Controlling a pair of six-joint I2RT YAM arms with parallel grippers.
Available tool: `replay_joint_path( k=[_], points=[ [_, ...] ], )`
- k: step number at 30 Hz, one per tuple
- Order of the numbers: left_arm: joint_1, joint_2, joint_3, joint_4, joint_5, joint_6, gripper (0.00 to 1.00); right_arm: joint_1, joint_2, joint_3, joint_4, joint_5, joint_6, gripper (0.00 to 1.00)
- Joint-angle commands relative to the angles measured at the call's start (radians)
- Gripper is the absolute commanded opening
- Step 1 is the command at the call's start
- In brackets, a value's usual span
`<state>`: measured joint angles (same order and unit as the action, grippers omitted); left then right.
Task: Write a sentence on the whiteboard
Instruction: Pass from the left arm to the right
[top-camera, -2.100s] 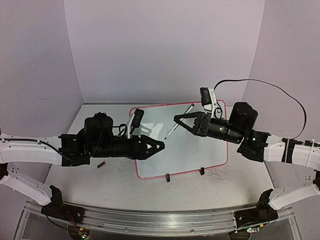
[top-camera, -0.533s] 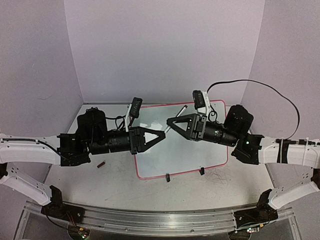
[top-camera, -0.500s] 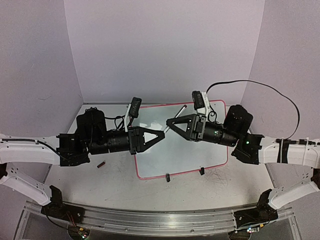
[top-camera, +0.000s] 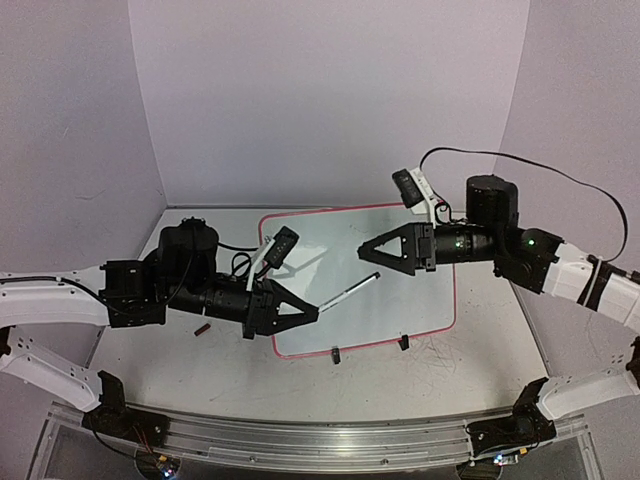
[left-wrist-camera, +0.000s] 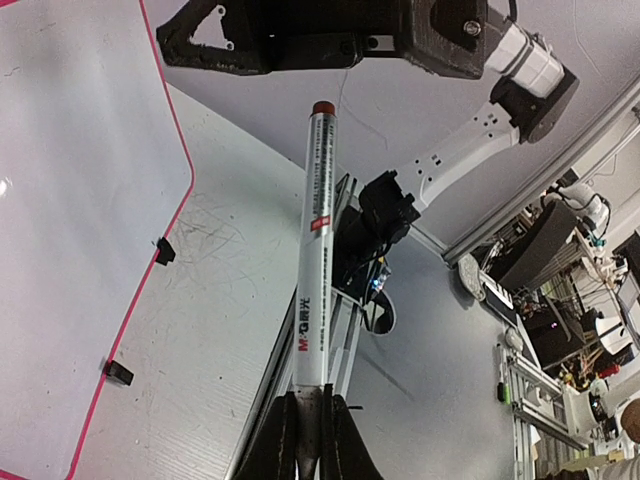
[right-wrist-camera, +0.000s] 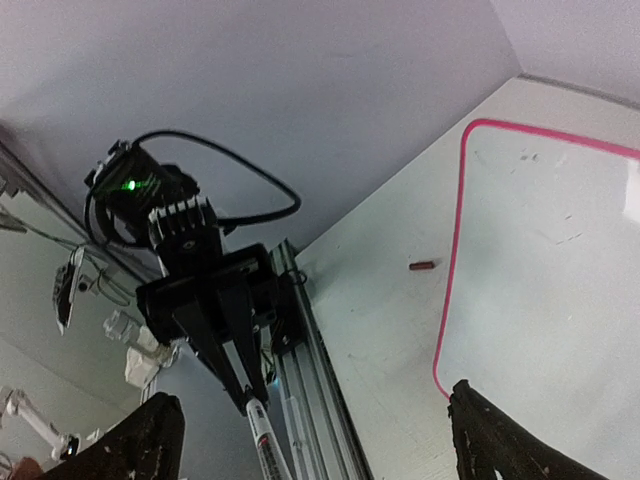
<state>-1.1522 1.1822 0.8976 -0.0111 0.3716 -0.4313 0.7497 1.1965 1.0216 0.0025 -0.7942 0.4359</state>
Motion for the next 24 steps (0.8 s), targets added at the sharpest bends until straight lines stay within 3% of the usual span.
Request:
replay_joint_path(
  k=[1,7,11,24],
  points=[
    [-0.002,0.02,0.074,-0.063,0.064,0.059,0.0,0.009,0.067,0.059,-0.168,-0.195,-0.122,0.86],
    [-0.003,0.051,0.09,-0.066,0.086,0.053,0.0,0.061,0.107,0.08,-0.182,-0.241,-0.14,0.77],
    [-0.002,0.055,0.093,-0.064,0.081,0.049,0.0,0.097,0.14,0.09,-0.182,-0.265,-0.143,0.64],
    [-0.003,0.054,0.086,-0.048,0.063,0.049,0.0,0.125,0.195,0.089,-0.173,-0.29,-0.175,0.39]
  ],
)
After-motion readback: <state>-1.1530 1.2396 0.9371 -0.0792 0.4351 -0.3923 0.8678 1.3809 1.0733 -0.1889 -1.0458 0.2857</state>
